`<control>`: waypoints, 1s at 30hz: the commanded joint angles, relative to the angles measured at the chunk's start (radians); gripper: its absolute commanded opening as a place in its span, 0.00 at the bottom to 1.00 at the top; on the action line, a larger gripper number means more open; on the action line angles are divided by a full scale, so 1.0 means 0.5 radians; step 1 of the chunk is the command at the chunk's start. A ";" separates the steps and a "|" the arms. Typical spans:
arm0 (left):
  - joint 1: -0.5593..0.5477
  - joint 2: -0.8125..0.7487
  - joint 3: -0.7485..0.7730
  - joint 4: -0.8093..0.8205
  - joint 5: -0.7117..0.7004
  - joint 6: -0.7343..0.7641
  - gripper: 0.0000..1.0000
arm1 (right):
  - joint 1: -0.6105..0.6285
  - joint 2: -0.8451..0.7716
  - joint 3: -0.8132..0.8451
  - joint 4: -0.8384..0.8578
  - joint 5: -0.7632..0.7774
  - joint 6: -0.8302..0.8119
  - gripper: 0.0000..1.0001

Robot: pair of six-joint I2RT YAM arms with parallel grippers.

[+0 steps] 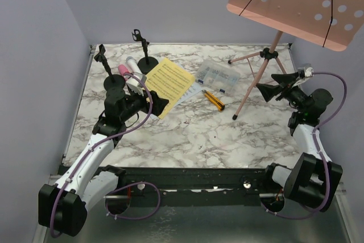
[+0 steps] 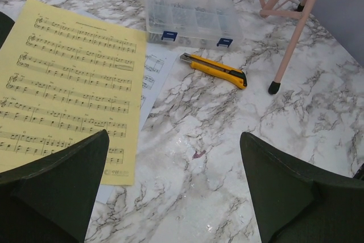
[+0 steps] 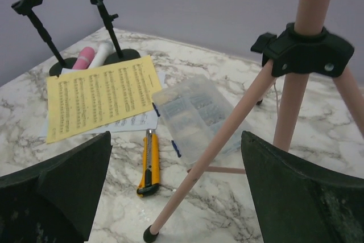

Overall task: Pack up the instrument practice props
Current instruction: Move the music stand to the center of the board.

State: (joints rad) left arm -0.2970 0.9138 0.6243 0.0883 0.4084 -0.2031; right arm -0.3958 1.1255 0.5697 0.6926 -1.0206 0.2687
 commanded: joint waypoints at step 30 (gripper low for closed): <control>-0.010 -0.008 -0.044 0.074 0.060 0.014 0.99 | 0.213 0.533 0.304 -0.116 0.664 0.193 0.74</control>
State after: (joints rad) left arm -0.2985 0.9169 0.6121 0.1055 0.4194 -0.2043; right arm -0.3164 1.3510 0.6724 0.6846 -0.7521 0.3687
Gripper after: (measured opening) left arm 0.987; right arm 0.760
